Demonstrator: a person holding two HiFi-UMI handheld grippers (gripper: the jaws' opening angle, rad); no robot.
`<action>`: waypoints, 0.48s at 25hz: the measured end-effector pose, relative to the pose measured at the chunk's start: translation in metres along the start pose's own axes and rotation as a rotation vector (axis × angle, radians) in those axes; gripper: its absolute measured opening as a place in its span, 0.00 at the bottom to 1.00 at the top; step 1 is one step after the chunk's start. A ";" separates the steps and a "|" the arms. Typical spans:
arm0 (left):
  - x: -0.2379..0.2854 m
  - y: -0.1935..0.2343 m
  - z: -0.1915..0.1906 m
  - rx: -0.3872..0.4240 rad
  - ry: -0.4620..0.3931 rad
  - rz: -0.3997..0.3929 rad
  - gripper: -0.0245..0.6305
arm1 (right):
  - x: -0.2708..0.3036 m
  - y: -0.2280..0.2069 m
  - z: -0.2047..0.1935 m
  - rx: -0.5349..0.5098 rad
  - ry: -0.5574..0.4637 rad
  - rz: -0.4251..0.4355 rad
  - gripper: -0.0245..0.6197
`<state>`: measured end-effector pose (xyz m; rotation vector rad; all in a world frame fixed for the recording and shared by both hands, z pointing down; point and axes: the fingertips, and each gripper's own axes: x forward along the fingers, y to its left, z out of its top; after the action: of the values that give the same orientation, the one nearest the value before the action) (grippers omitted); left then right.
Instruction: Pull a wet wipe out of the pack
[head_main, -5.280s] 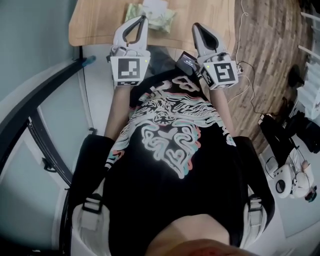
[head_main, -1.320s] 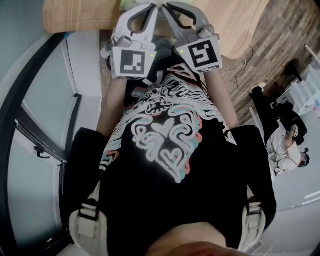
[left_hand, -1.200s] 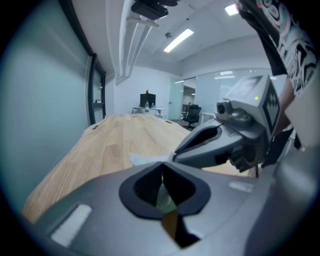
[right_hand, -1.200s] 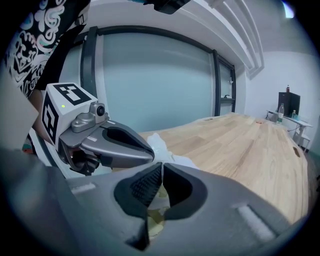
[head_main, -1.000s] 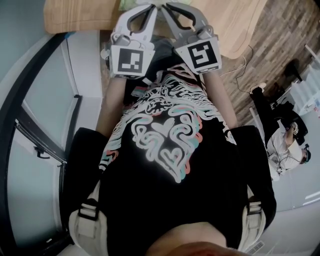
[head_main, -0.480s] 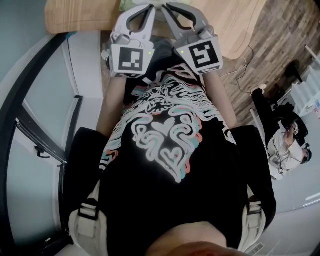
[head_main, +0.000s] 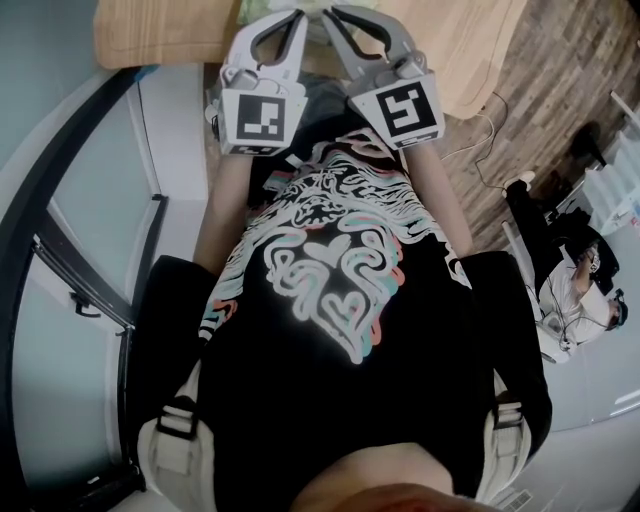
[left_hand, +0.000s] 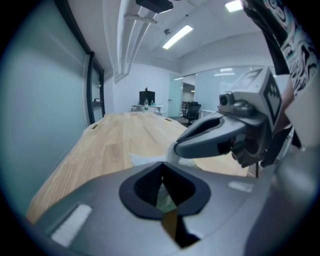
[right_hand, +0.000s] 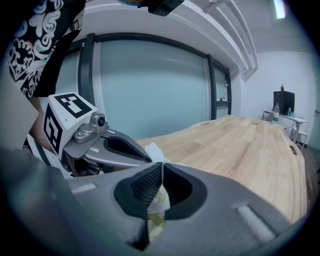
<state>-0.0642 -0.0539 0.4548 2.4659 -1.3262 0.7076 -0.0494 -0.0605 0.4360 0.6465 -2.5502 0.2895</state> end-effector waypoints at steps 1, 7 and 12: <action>0.000 0.001 0.000 0.000 0.000 0.002 0.02 | -0.001 0.000 0.001 0.001 -0.003 -0.002 0.05; -0.002 0.002 0.003 0.005 -0.004 0.015 0.02 | -0.006 -0.002 0.004 0.003 -0.015 -0.015 0.05; -0.005 0.003 0.006 0.006 -0.011 0.022 0.02 | -0.010 -0.001 0.008 -0.007 -0.027 -0.020 0.05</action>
<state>-0.0669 -0.0545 0.4474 2.4671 -1.3588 0.7050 -0.0444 -0.0602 0.4242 0.6770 -2.5677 0.2671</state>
